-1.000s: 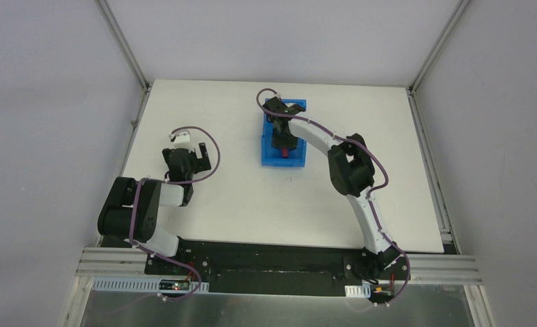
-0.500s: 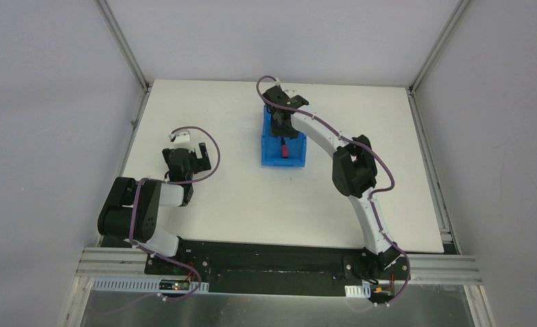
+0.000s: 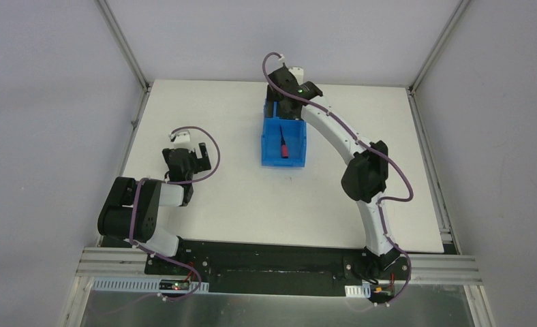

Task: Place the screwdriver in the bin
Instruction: Reset both arms

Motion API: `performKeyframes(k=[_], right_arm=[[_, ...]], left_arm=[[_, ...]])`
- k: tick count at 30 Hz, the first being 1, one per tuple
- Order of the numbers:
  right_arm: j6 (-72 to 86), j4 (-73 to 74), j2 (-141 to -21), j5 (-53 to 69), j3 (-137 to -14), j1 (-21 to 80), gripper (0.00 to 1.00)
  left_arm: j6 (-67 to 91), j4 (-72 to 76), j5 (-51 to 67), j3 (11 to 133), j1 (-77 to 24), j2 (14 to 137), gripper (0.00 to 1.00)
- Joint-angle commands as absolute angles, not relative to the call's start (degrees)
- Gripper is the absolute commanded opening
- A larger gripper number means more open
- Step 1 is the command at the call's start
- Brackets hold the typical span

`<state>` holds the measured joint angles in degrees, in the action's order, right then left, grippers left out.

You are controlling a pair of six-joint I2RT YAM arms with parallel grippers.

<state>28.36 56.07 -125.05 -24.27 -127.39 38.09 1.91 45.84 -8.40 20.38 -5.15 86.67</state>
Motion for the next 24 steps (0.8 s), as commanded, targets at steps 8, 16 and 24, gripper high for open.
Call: performKeyframes(k=[8,16,24], right_arm=[[22.2,57.5,-116.2,-27.5,-128.4,36.5,0.98],[17.0,58.2,-108.6,-21.3,-121.3,27.7,0.98],[12.0,57.6,-102.4,-16.1,-113.1,14.4,0.99]], left_arm=[[1.6,47.3,-7.8,21.3,-4.8,86.2,0.99],[1.6,47.3,-7.8,21.3,-4.8,86.2,0.99],[1.6,47.3,-7.8,21.3,-4.8,86.2,0.99]])
